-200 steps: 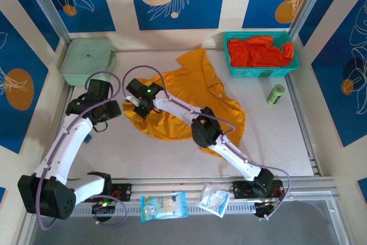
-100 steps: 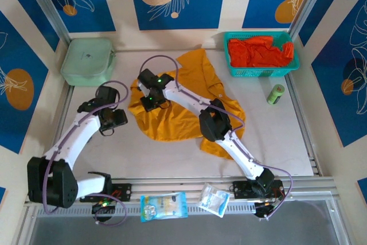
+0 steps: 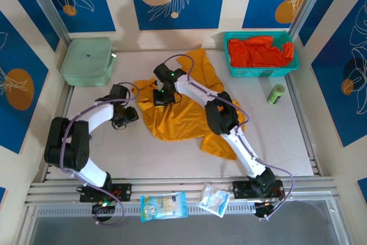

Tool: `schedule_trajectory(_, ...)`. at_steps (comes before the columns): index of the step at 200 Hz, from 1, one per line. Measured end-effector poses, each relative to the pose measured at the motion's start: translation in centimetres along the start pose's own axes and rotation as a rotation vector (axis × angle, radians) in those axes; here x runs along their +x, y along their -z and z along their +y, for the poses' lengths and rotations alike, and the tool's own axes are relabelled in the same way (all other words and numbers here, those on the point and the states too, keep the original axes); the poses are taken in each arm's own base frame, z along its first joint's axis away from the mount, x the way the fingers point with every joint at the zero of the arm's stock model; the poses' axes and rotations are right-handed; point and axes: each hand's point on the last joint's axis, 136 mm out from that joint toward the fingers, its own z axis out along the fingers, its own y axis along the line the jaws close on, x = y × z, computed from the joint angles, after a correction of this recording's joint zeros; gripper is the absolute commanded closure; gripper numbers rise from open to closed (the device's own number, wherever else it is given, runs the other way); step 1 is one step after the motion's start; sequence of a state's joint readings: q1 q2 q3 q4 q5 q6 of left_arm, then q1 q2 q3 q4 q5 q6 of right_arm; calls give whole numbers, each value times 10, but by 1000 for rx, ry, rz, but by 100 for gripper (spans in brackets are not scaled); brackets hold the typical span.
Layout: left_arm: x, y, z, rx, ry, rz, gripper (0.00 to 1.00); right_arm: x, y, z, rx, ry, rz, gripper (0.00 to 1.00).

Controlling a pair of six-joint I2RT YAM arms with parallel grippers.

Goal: Fold and stack the t-shirts

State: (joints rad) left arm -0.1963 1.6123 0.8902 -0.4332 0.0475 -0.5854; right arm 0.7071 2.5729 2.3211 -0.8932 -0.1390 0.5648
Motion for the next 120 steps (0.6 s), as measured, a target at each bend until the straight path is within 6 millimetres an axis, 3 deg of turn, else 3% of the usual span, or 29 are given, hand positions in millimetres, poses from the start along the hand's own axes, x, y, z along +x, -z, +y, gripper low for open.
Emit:
schedule_trajectory(44,-1,-14,-38,70,-34,-7,51,1,-1,-4,-5,-31,10,100)
schedule_trajectory(120,-3,-22,-33,-75,-37,48,58,0,0,-4,-20,-40,16,100)
